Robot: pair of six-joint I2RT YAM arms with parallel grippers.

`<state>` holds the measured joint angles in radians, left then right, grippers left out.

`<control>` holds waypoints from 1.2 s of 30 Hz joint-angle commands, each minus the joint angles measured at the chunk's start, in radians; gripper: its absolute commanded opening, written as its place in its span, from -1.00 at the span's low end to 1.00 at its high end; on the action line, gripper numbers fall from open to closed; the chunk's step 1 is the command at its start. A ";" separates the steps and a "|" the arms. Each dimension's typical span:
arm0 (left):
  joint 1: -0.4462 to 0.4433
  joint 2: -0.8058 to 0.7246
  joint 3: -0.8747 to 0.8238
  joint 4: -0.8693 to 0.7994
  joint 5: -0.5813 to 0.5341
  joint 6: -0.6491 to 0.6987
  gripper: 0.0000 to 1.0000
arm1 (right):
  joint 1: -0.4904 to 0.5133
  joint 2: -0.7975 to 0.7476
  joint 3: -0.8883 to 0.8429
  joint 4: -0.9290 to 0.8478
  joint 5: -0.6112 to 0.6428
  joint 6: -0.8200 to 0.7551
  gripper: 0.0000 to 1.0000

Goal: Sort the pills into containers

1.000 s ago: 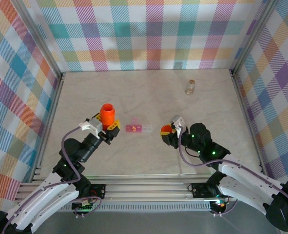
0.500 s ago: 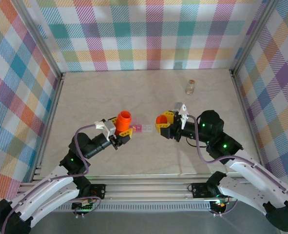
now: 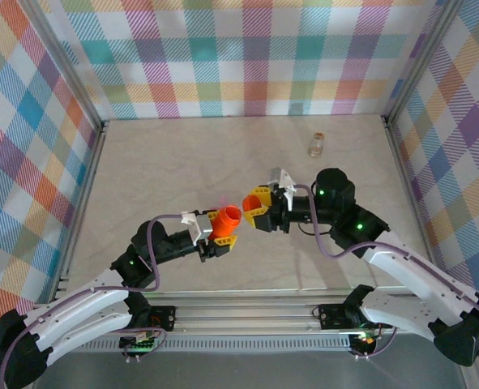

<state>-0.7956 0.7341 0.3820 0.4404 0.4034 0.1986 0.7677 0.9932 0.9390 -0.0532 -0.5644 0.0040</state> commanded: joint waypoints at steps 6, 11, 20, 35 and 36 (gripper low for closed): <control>-0.020 0.035 -0.018 0.109 0.021 0.013 -1.00 | 0.064 0.091 0.038 0.015 -0.082 -0.045 -0.59; -0.028 0.038 -0.006 0.109 0.044 0.013 -1.00 | 0.102 0.131 0.064 -0.076 -0.143 -0.137 -0.58; -0.035 -0.043 0.021 0.040 0.058 0.098 -1.00 | 0.114 0.173 0.168 -0.537 -0.162 -0.469 -0.56; 0.036 0.139 0.161 0.149 0.147 0.102 -1.00 | 0.129 0.174 0.215 -0.698 -0.100 -0.690 -0.56; 0.044 0.150 0.165 0.166 0.160 0.094 -1.00 | 0.128 0.175 0.210 -0.699 -0.093 -0.689 -0.55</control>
<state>-0.7876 0.8749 0.4442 0.3450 0.5701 0.3504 0.8593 1.1435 1.1755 -0.5945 -0.5842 -0.6353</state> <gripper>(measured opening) 0.535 0.392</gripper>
